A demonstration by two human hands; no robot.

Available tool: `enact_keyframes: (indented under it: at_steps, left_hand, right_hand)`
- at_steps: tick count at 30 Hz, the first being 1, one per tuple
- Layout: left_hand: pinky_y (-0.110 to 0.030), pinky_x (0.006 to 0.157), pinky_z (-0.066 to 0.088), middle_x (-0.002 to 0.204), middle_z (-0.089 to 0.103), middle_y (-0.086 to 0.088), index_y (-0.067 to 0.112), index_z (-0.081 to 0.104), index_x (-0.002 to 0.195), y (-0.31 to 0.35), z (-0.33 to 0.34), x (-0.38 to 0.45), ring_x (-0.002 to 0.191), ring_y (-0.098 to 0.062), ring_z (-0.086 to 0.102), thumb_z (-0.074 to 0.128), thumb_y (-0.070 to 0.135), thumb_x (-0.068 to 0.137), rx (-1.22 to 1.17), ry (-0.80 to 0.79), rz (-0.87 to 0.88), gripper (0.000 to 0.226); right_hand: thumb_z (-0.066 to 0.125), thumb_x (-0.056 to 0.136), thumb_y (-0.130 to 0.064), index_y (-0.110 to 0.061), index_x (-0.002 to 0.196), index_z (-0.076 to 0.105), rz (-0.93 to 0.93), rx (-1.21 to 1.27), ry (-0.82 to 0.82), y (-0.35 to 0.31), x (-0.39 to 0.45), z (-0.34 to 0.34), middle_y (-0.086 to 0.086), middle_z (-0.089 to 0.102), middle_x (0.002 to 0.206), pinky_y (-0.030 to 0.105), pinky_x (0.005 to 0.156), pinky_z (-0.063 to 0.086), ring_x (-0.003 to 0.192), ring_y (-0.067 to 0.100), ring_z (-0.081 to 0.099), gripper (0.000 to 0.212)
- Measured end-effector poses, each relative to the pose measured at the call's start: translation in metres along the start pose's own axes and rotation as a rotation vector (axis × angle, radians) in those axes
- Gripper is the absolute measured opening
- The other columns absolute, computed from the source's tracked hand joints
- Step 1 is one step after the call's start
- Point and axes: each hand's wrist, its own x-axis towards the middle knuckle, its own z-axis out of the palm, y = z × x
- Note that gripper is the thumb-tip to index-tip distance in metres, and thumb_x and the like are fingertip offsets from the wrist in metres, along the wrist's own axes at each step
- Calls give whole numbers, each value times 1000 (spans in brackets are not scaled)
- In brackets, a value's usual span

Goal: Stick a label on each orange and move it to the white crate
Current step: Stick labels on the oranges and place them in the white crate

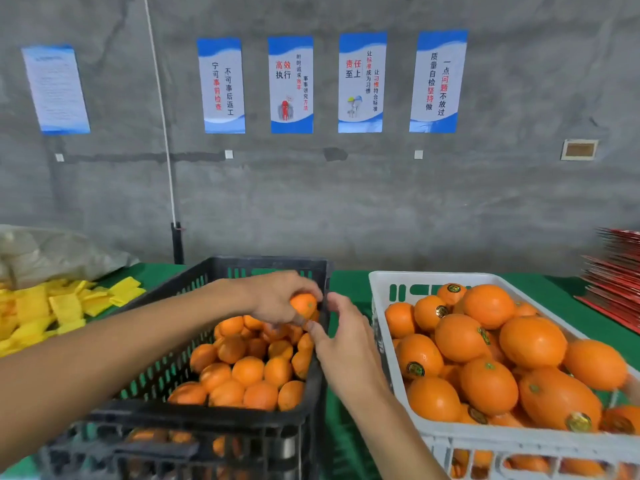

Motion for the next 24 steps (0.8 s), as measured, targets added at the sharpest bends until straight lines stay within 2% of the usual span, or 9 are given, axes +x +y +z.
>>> enact_keyframes:
  at_steps: [3, 5, 7, 9, 11, 14, 17, 21, 24]
  left_hand:
    - [-26, 75, 53, 116, 66, 4, 32, 57, 139, 25, -7, -54, 74, -2, 61, 77, 24, 88, -94, 339, 44, 55]
    - [-23, 75, 54, 101, 70, 16, 40, 58, 133, 45, 3, -90, 68, 5, 61, 79, 32, 82, -197, 547, 64, 56]
    - [-20, 61, 52, 94, 74, 15, 43, 63, 125, 70, 23, -124, 56, 2, 61, 80, 36, 75, -425, 644, 111, 53]
    - [-17, 51, 48, 79, 76, 6, 42, 64, 125, 94, 48, -149, 47, -7, 63, 75, 31, 76, -700, 647, 167, 52]
    - [-19, 50, 52, 60, 70, 3, 42, 60, 131, 109, 83, -161, 47, -11, 65, 71, 27, 79, -777, 651, 174, 54]
    - [-33, 62, 63, 74, 75, -4, 49, 52, 134, 119, 149, -167, 61, -22, 75, 76, 27, 86, -886, 569, 132, 58]
    - [-30, 61, 60, 98, 73, -6, 47, 46, 139, 119, 216, -167, 69, -25, 76, 76, 28, 95, -1002, 417, 132, 57]
    - [-29, 57, 56, 84, 75, -9, 46, 39, 144, 109, 287, -167, 64, -22, 73, 71, 41, 97, -1091, 252, -16, 57]
    - [-32, 53, 55, 81, 75, -14, 37, 38, 145, 99, 316, -166, 57, -22, 70, 69, 49, 96, -1125, 275, -87, 60]
  right_hand:
    - [77, 88, -39, -41, 157, 21, -102, 165, -93, -13, -27, -11, -19, 40, 153, 28, 113, 39, 141, 1, 37, 88]
    - [77, 88, -38, -43, 155, 24, -247, 176, -10, -23, -49, -19, -23, 40, 149, 12, 105, 37, 136, -6, 38, 85]
    - [76, 88, -33, -36, 152, 34, -350, 160, 127, -24, -74, -30, -18, 45, 142, 11, 102, 39, 132, 0, 44, 77]
    - [74, 83, -34, -32, 149, 42, -414, 183, 183, -20, -97, -42, -14, 48, 137, 18, 101, 43, 128, 8, 50, 73]
    - [72, 83, -34, -26, 147, 47, -447, 181, 170, -5, -120, -51, -10, 49, 137, 25, 102, 46, 126, 12, 52, 69]
    - [76, 87, -26, -26, 147, 47, -417, 91, 73, 37, -158, -54, -9, 47, 141, 20, 106, 42, 131, 7, 48, 67]
    - [74, 88, -37, -33, 148, 43, -313, -7, -83, 83, -191, -50, -21, 42, 142, 9, 104, 37, 130, -7, 43, 67]
    - [69, 89, -57, -39, 152, 37, -56, -98, -361, 139, -220, -51, -25, 49, 141, 24, 105, 46, 124, -8, 48, 74]
    - [70, 84, -67, -33, 142, 54, -23, -186, -443, 165, -237, -55, -24, 52, 135, 25, 107, 42, 123, -7, 48, 69]
